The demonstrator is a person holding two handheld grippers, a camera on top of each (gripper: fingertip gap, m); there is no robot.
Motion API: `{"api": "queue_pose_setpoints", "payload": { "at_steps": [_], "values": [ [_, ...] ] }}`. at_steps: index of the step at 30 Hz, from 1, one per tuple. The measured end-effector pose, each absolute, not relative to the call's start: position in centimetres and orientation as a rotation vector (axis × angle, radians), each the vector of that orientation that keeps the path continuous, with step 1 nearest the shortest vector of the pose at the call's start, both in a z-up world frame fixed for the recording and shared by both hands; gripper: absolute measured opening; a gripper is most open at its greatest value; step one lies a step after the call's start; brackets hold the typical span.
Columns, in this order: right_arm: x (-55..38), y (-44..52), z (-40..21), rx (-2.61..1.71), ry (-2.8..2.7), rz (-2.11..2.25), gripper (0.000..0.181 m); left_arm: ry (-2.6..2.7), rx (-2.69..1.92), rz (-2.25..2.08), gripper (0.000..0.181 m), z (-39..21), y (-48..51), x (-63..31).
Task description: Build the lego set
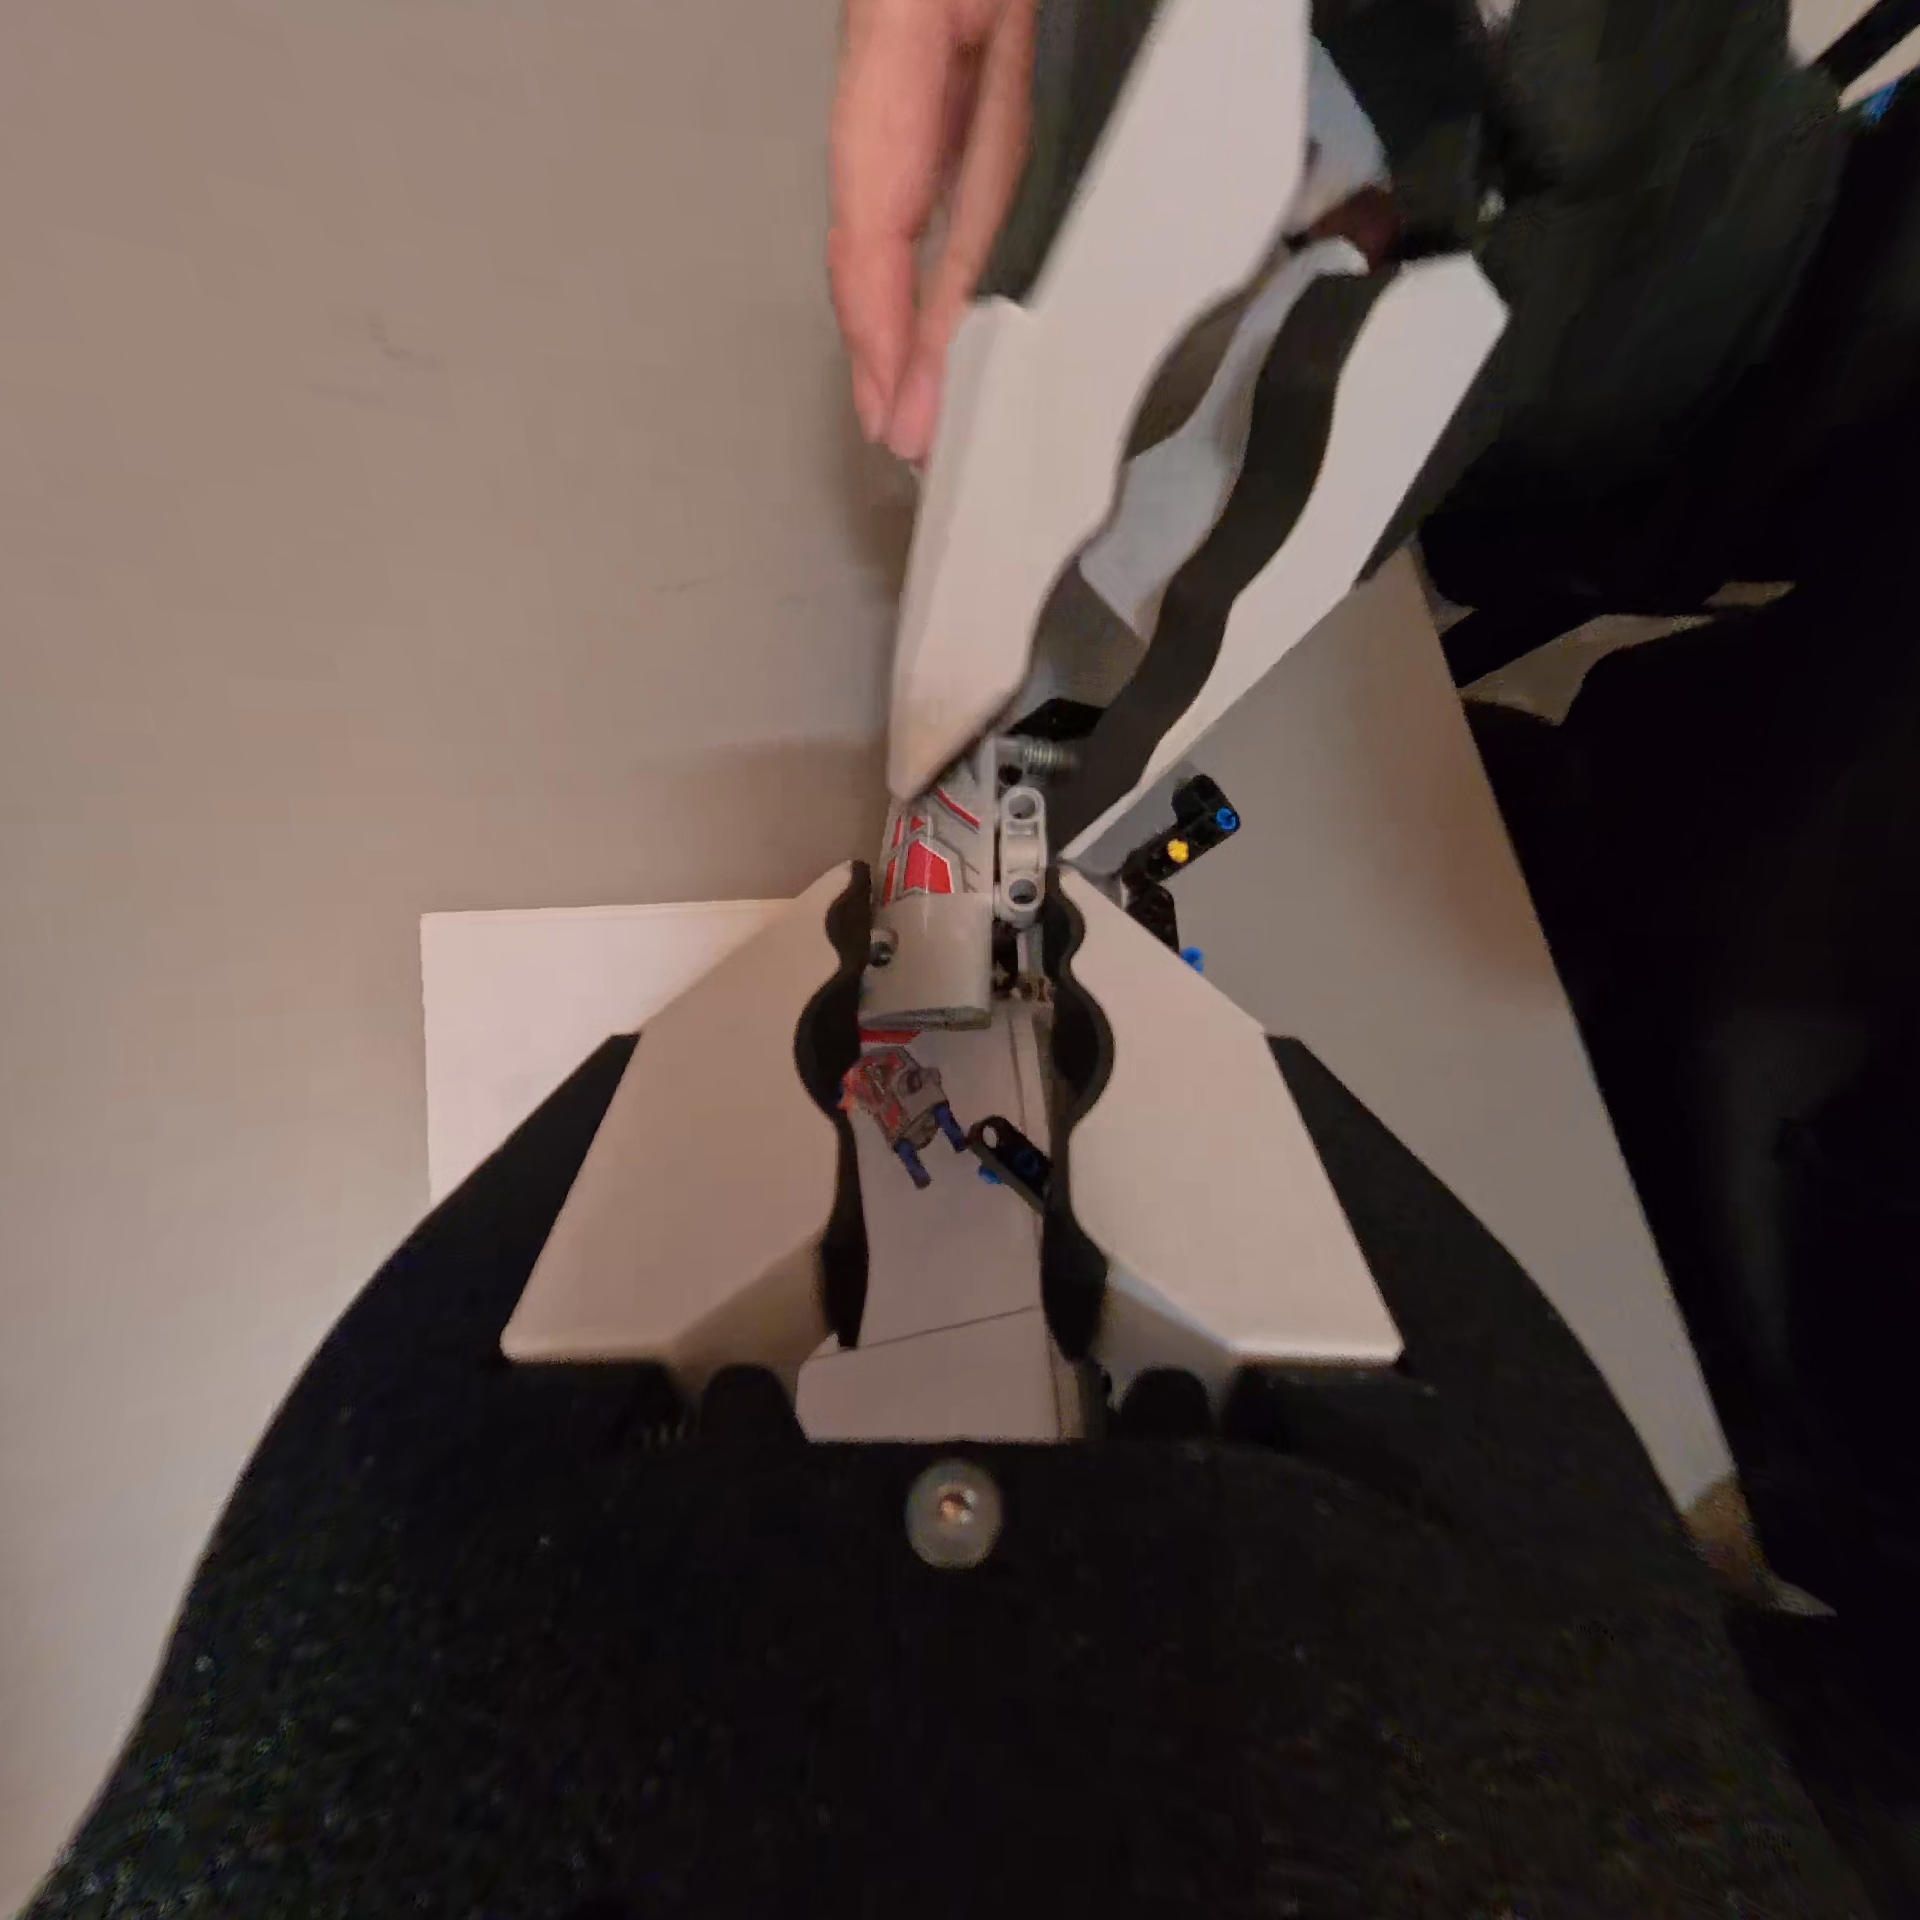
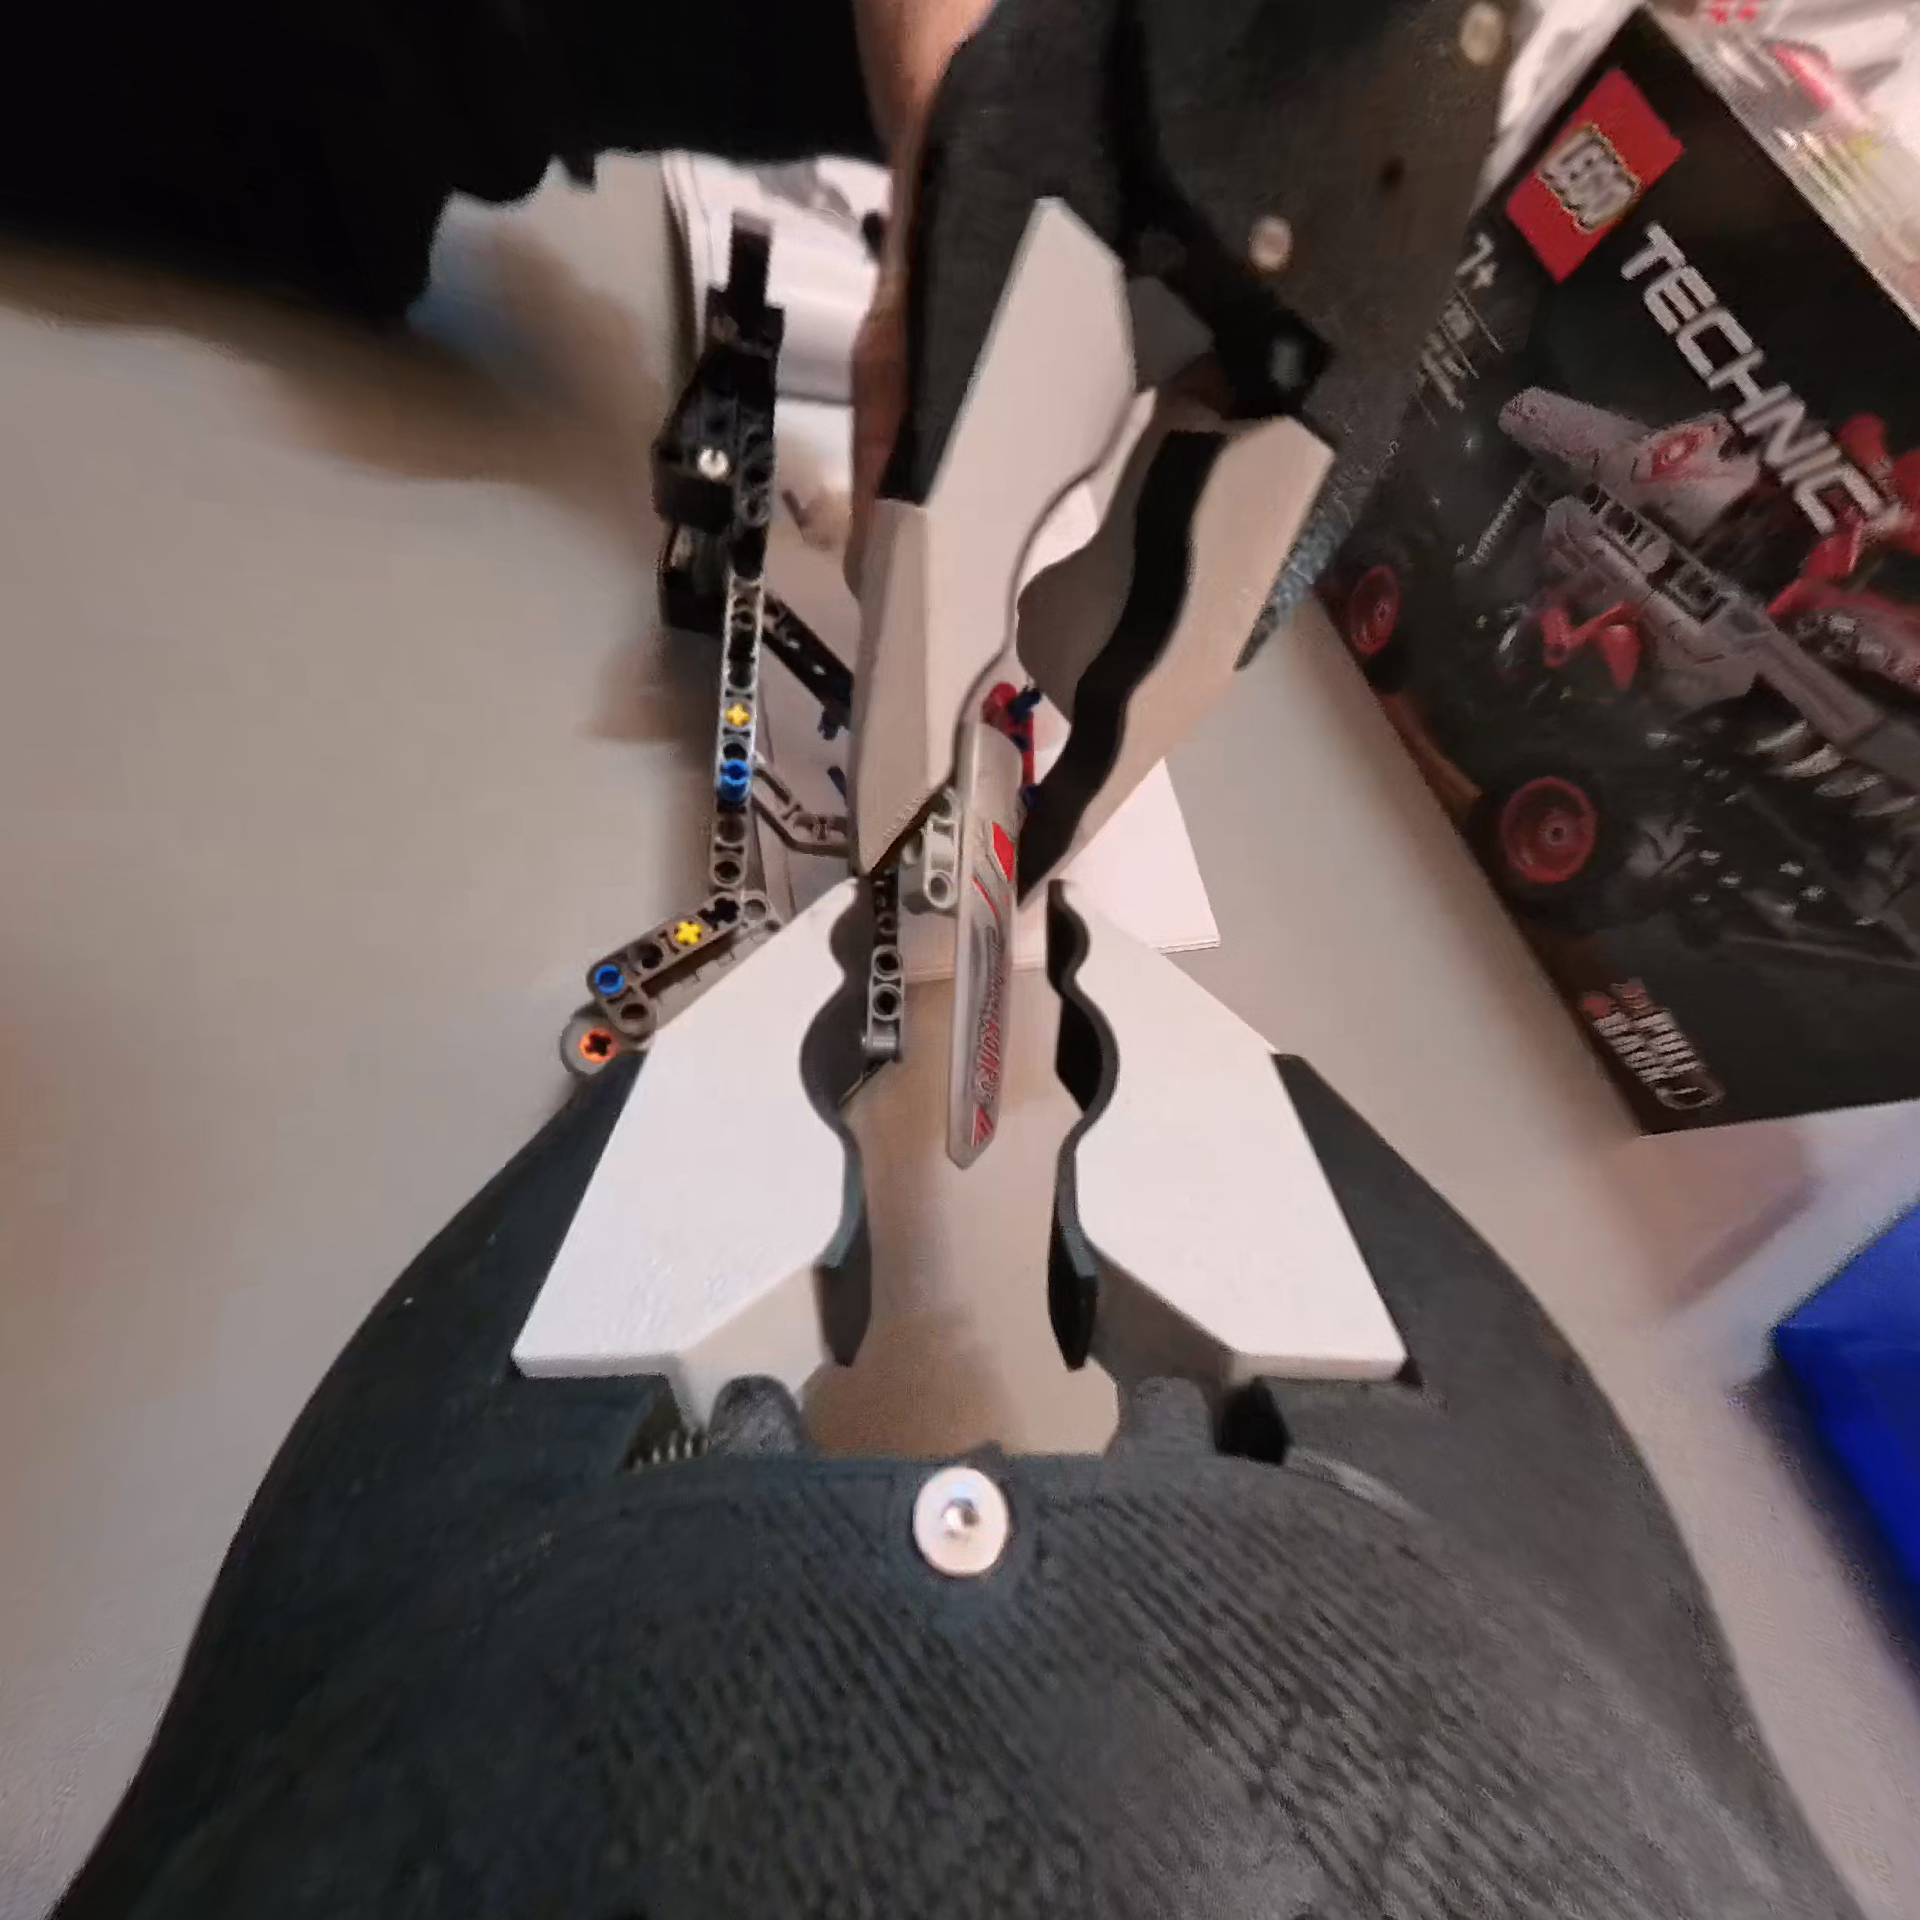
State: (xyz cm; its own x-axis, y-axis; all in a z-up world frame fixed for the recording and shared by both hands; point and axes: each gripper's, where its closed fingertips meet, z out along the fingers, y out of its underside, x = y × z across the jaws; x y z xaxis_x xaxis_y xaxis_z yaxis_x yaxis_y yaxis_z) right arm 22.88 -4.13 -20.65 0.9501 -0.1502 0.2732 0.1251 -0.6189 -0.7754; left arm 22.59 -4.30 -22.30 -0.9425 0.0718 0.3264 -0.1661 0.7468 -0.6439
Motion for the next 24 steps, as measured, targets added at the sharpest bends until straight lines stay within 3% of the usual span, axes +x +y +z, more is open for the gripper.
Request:
{"api": "queue_pose_setpoints", "payload": {
  "at_steps": [4, 9, 14, 24],
  "values": [
    [23.3, -4.5, -19.7, -2.057, 0.268, -0.121, 0.052, -2.716, -0.084, 1.053, 0.03, -21.9, -4.1, 22.4],
    [23.1, -4.4, -20.2, -1.998, 0.387, 0.079, 0.057, -2.835, -0.283, 1.112, 0.03, -21.2, -4.5, 22.1],
    [22.1, -3.6, -20.6, -2.004, 0.354, 0.151, 0.043, -2.901, -0.362, 1.159, 0.03, -20.7, -5.0, 22.4],
    [22.4, -4.0, -20.5, -2.02, 0.306, 0.079, 0.035, -2.988, -0.413, 1.098, 0.029, -21.2, -4.9, 22.4]
  ]
}}
